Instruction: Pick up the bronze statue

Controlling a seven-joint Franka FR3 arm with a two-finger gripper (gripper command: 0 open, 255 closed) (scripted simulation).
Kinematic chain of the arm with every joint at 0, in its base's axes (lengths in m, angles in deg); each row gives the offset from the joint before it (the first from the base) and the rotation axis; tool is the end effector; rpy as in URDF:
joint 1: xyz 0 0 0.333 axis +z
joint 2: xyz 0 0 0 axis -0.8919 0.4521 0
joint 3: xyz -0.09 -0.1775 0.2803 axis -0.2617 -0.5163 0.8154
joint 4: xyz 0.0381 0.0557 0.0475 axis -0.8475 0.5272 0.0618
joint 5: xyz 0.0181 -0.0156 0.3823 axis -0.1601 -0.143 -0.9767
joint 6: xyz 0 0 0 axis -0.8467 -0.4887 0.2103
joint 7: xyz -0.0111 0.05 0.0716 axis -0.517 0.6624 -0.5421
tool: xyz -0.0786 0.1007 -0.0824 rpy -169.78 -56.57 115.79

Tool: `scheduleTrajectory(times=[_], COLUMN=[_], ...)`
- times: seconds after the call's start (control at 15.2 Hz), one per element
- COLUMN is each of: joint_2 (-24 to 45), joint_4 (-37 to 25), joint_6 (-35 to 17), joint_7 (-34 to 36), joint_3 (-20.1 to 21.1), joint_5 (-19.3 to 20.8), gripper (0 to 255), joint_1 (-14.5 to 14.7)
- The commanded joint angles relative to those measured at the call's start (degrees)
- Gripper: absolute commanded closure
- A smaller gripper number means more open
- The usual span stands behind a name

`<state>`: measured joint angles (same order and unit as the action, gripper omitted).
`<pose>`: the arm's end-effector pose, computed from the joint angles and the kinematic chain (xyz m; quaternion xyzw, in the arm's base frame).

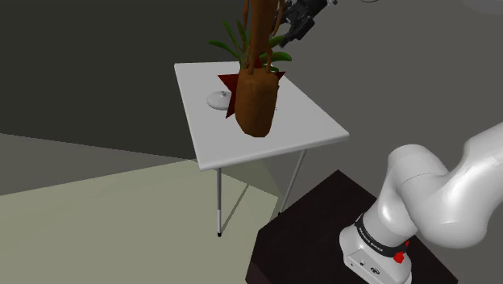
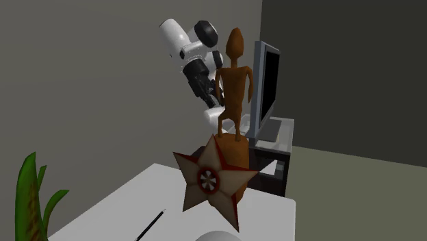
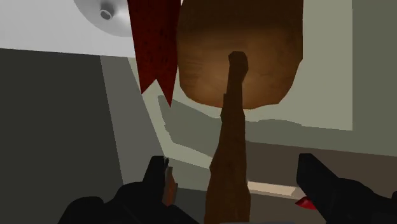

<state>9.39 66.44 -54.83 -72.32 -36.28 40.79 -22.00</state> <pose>0.4763 -0.0395 0.6336 -0.7480 -0.5587 -0.3272 0.1455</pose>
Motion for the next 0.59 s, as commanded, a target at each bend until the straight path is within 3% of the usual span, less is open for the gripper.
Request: scheduleTrajectory(times=[0.0,0.46,0.53], joint_2=[0.20,-0.31,-0.33], joint_4=[0.33,4.67,4.79], joint_6=[-0.46,-3.92,-4.04], joint_7=[-2.77,-4.84,-4.86], joint_3=[-0.97,-1.38,-1.35], joint_5=[-1.07,-1.45,-1.47], gripper=[0,0,255], joint_1=[1.24,1.03,1.03])
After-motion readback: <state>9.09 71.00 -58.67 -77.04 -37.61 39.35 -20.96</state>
